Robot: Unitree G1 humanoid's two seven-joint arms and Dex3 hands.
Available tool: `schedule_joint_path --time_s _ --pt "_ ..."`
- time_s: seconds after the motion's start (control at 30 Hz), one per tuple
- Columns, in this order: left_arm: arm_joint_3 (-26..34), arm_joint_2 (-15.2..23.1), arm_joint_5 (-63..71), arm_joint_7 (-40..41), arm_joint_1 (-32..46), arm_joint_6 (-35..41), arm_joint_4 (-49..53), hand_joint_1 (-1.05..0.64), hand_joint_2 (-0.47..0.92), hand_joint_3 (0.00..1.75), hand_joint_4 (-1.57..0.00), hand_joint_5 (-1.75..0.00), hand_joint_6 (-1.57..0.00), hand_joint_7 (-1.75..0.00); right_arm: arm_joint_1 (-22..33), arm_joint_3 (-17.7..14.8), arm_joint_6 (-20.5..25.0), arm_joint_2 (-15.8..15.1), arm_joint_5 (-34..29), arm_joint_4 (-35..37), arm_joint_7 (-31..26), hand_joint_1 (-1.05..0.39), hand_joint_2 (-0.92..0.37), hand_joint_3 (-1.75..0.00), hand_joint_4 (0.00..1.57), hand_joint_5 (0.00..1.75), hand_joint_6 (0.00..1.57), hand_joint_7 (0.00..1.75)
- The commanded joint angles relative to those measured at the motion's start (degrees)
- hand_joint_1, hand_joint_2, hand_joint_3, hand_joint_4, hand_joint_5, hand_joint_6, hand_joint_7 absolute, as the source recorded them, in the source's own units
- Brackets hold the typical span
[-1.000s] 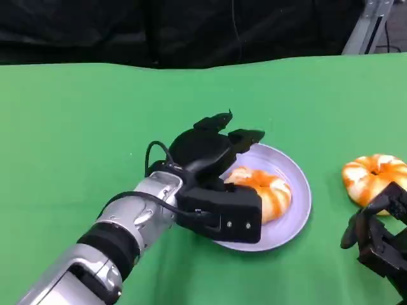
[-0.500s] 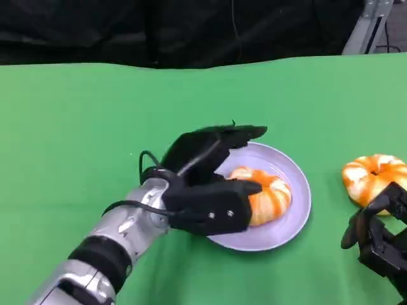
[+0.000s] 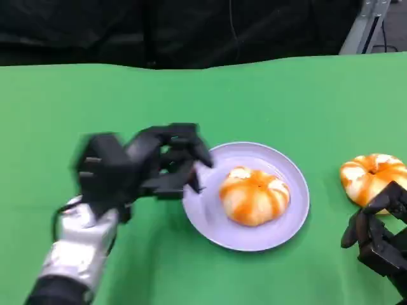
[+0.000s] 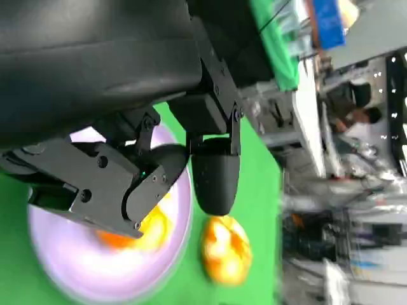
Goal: Grasp the bread from the table and place it into the plate.
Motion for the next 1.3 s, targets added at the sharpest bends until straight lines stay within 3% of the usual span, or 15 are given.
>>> schedule_joint_path --time_s 0.03,0.2,0.37,0.43,0.5,0.57,0.7,0.77,0.8,0.9,1.07,1.3 --pt "5.1 3.1 -10.2 -10.7 4.1 10.1 -4.7 -0.1 0.54 1.12 -0.9 -1.75 -0.85 -1.63 -0.2 -0.2 -0.3 -0.9 0.1 -0.4 0.1 -0.09 -0.49 -1.28 0.86 1.75 0.74 1.61" --pt "8.1 4.3 -13.9 -14.4 6.7 15.9 -6.6 -0.13 0.57 1.03 -0.91 -1.75 -0.84 -1.68 -0.2 -0.2 0.0 -0.9 0.1 -0.5 0.0 -0.09 -0.5 -1.28 0.86 1.75 0.74 1.61" --pt "13.7 6.2 -20.4 -19.6 12.3 23.3 -6.5 -0.07 0.51 1.12 -0.91 -1.75 -0.9 -1.61 -0.2 -0.5 0.4 -1.0 0.6 -0.6 0.2 -0.08 -0.5 -1.28 0.85 1.75 0.74 1.6" --pt "16.1 5.8 -22.9 -22.0 13.2 25.1 -4.1 -0.09 0.6 0.88 -0.89 -1.75 -0.87 -1.64 -0.2 -0.6 0.3 -1.1 0.6 -0.4 0.4 -0.08 -0.5 -1.27 0.85 1.75 0.74 1.6" --pt "17.9 5.8 -24.9 -23.7 13.5 28.0 -2.1 -0.18 0.82 0.36 -0.85 -1.75 -0.87 -1.6 -0.1 -0.6 0.1 -1.2 0.6 -0.3 0.6 -0.08 -0.5 -1.27 0.85 1.75 0.74 1.6" --pt "18.7 5.8 -25.3 -24.4 13.4 29.6 -1.4 -0.2 0.89 0.16 -0.84 -1.75 -0.89 -1.55 -0.1 -0.6 0.0 -1.2 0.6 -0.2 0.8 -0.08 -0.51 -1.27 0.85 1.75 0.73 1.6" --pt "20.6 6.9 -27.1 -27.8 13.0 35.6 3.2 -0.07 0.9 0.21 -0.81 -1.75 -0.92 -1.42 -0.1 -0.5 -0.1 -0.8 0.5 -0.4 0.4 -0.07 -0.5 -1.27 0.85 1.75 0.73 1.6" --pt "21.0 7.6 -27.4 -30.7 12.4 38.1 6.0 -0.1 0.75 0.55 -0.79 -1.75 -0.91 -1.42 -0.1 -0.5 -0.1 -0.8 0.4 -0.4 0.4 -0.07 -0.5 -1.27 0.85 1.75 0.74 1.6" --pt "21.2 7.9 -27.7 -31.5 12.2 40.1 7.2 -0.15 0.72 0.56 -0.78 -1.75 -0.93 -1.33 -0.1 -0.4 -0.2 -0.8 0.3 -0.4 0.5 -0.07 -0.5 -1.27 0.85 1.75 0.74 1.6" --pt "22.0 8.1 -27.7 -30.6 12.2 43.1 7.4 -0.28 0.86 0.15 -0.79 -1.75 -1.02 -1.15 -0.2 -0.4 -0.1 -0.7 0.3 -0.4 0.4 -0.08 -0.5 -1.27 0.85 1.75 0.73 1.59" --pt "22.0 8.2 -26.5 -33.6 11.4 42.3 9.1 -0.22 0.92 0.1 -0.78 -1.75 -0.95 -1.28 -0.2 -0.3 -0.2 -0.7 0.1 -0.4 0.3 -0.08 -0.5 -1.27 0.85 1.75 0.74 1.58" --pt "22.4 7.8 -26.3 -32.7 11.1 42.7 9.3 -0.25 0.89 0.05 -0.8 -1.75 -0.97 -1.23 0.2 -0.3 0.3 -0.7 0.5 -0.9 0.5 -0.09 -0.5 -1.27 0.85 1.75 0.75 1.57"
